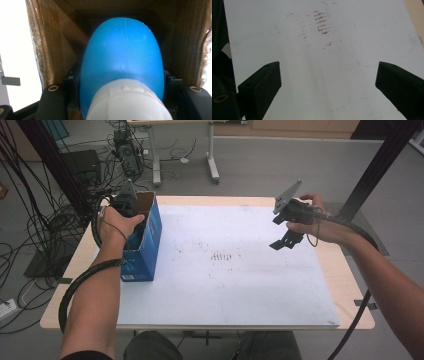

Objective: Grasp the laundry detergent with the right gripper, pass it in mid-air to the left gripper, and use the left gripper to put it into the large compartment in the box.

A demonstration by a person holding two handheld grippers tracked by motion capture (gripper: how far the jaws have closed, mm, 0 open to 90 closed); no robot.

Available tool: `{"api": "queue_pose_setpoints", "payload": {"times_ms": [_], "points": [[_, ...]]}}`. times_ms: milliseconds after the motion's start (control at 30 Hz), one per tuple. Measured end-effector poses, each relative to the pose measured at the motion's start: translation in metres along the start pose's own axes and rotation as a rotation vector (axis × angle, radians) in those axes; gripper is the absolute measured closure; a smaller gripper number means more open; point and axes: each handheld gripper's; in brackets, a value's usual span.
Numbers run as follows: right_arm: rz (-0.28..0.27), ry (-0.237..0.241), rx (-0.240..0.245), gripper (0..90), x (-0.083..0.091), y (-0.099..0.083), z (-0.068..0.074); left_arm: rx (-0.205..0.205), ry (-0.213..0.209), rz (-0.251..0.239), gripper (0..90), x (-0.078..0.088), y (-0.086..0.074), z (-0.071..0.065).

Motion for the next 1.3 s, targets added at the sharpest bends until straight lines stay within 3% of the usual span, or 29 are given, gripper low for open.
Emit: {"api": "queue_pose_setpoints", "payload": {"times_ms": [200,367,900,1133,1300], "points": [[0.001,0.005,0.004,6.4,-0.002,0.001,0.001,-0.002,-0.001,-0.009,36.4,0.0,-0.001,0.0],[-0.004,0.005,0.007,6.4,-0.002,0.003,0.002,-0.009,0.003,-0.022,30.4,0.006,-0.002,0.0],[-0.009,0.003,0.013,6.4,-0.002,0.01,0.003,-0.027,0.012,-0.081,26.1,0.043,-0.01,-0.001],[-0.016,0.009,-0.014,6.4,-0.007,0.008,-0.001,-0.061,0.002,-0.113,23.9,0.063,-0.016,-0.01],[-0.002,0.005,-0.032,6.4,-0.009,0.005,-0.007,-0.096,-0.011,-0.14,22.0,0.08,-0.016,-0.025]]}}
Point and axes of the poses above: each handheld gripper's, and its own axes: x roughly backward along the jaws, y roughly out of its top, z roughly to its left, and after that the axes turned 1 degree about -z, right-handed
